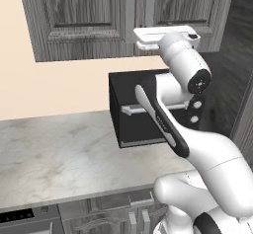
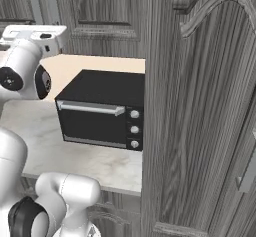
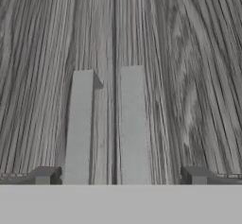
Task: Open the cabinet directly in front. Then move the liquor and the cup to the dining counter with the candle on it.
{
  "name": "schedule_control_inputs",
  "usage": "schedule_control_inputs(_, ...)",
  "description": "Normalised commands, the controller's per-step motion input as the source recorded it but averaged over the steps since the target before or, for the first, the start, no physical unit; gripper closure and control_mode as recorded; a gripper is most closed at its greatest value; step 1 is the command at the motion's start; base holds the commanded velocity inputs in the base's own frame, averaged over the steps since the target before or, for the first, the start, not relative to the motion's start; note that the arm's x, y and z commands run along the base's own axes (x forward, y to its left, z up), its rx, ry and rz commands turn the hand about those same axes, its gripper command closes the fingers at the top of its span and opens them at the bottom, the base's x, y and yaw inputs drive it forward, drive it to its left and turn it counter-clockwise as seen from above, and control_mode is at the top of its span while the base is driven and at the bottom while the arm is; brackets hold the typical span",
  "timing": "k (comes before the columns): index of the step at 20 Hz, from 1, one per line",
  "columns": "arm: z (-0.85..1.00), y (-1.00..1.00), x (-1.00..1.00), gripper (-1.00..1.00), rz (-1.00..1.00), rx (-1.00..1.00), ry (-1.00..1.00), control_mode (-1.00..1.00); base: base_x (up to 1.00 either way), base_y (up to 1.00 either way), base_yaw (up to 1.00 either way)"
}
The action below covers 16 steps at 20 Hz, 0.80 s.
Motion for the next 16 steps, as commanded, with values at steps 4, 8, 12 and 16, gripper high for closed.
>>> schedule_control_inputs(4, 0.01, -0.14, -0.06, -1.0, 0.0, 0.0, -0.21, -1.0, 0.0, 0.0, 0.0)
schedule_control_inputs(8, 0.0, -0.16, -0.06, -1.0, 0.0, 0.0, -0.12, -1.0, 0.0, 0.0, 0.0)
schedule_control_inputs(12, 0.0, -0.04, 0.03, -1.0, 0.0, 0.0, 0.0, -1.0, 0.0, 0.0, 0.0)
schedule_control_inputs(16, 0.0, 0.0, 0.06, -1.0, 0.0, 0.0, 0.0, -1.0, 0.0, 0.0, 0.0)
